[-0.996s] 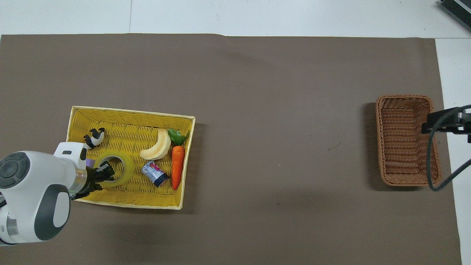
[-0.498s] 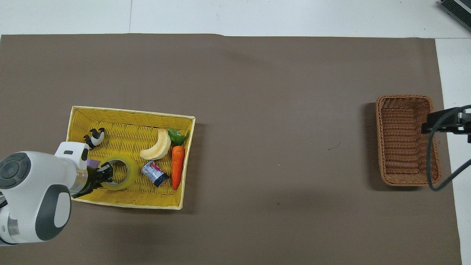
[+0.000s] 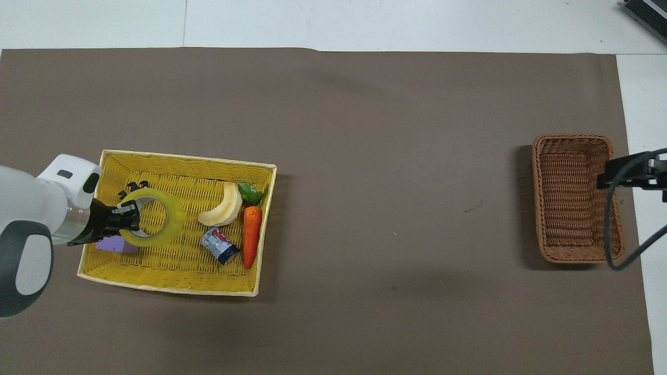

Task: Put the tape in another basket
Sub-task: 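Close the left gripper on the rim of the clear tape roll, then lift the tape roll with the left gripper toward the basket edge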

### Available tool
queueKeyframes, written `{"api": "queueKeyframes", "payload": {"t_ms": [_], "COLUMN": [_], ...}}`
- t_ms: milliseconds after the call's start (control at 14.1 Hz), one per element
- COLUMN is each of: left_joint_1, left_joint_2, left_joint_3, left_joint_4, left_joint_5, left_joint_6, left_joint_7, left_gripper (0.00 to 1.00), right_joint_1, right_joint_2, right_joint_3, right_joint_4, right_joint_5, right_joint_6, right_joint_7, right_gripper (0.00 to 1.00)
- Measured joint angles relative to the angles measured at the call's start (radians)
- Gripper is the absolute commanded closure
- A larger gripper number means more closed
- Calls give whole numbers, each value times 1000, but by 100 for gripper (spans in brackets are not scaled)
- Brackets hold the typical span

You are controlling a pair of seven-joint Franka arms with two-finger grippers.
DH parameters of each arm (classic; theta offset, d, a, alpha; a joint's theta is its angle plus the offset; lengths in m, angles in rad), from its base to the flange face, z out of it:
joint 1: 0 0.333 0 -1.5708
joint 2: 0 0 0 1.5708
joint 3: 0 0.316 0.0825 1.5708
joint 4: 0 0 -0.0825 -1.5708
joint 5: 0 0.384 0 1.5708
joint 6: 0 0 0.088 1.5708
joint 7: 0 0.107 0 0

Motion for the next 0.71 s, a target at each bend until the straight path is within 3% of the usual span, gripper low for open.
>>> {"api": "queueKeyframes", "payload": {"t_ms": [712], "left_joint_1": [39], "left_joint_2": [81], "left_joint_3": [11], "left_joint_4": [309], "left_joint_5": [35], "left_joint_6": [-258], "left_joint_7": [355], "left_gripper": [100], "right_joint_1": [0], "right_joint_2": [0], "right_joint_3": [0], "right_joint_4": [0], "right_joint_5": [0], "right_joint_6": [0], "right_joint_7": [0], "right_gripper": [0]}}
